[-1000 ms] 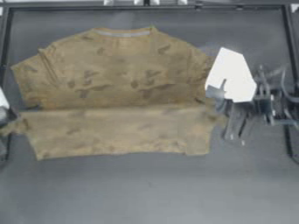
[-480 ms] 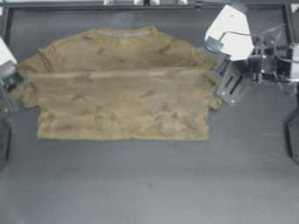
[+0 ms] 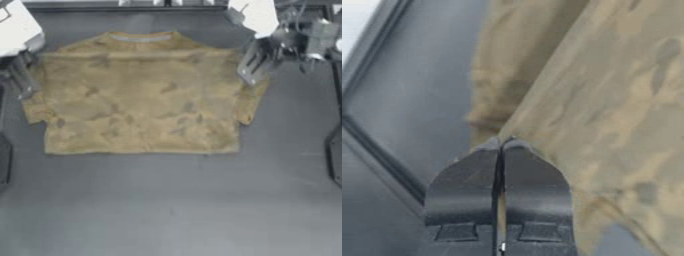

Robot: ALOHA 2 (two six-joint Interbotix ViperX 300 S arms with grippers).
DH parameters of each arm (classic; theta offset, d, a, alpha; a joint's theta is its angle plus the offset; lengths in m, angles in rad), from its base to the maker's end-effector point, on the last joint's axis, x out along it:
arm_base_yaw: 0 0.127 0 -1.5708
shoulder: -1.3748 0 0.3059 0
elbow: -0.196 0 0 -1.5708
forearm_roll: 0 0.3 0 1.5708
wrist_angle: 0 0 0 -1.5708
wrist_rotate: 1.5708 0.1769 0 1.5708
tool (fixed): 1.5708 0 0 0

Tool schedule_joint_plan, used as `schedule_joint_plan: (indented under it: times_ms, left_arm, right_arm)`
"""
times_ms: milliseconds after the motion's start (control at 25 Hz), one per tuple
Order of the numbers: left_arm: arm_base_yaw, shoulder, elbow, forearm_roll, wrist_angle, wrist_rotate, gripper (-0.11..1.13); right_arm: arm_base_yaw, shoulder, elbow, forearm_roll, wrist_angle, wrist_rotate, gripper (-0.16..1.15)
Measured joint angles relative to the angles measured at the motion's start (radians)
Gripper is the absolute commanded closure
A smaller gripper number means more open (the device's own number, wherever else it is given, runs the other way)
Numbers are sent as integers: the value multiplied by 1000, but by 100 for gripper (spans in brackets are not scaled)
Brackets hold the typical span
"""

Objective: Fold shirt

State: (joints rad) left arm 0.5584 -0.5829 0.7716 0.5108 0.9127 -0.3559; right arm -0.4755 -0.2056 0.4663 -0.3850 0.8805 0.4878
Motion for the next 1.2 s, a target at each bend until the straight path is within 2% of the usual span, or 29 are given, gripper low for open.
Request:
schedule_joint_plan:
  times_ms: [200, 360, 560, 800, 1200]
  left_arm:
    - [104, 35, -2, 0, -60, 57, 96]
    - [179, 109, -5, 0, -114, 100, 96]
    - [252, 196, -8, 0, -199, 118, 96]
    - [304, 305, -37, 0, -267, 144, 96]
    - [331, 436, -60, 0, -324, 150, 94]
  right_arm:
    - [-71, 80, -32, 0, -44, -44, 91]
    - [-114, 137, -58, -11, -75, -61, 91]
    - [-161, 207, -84, -26, -123, -77, 90]
    - [-207, 284, -94, -29, -175, -78, 90]
    - [-244, 344, -95, -32, -222, -78, 90]
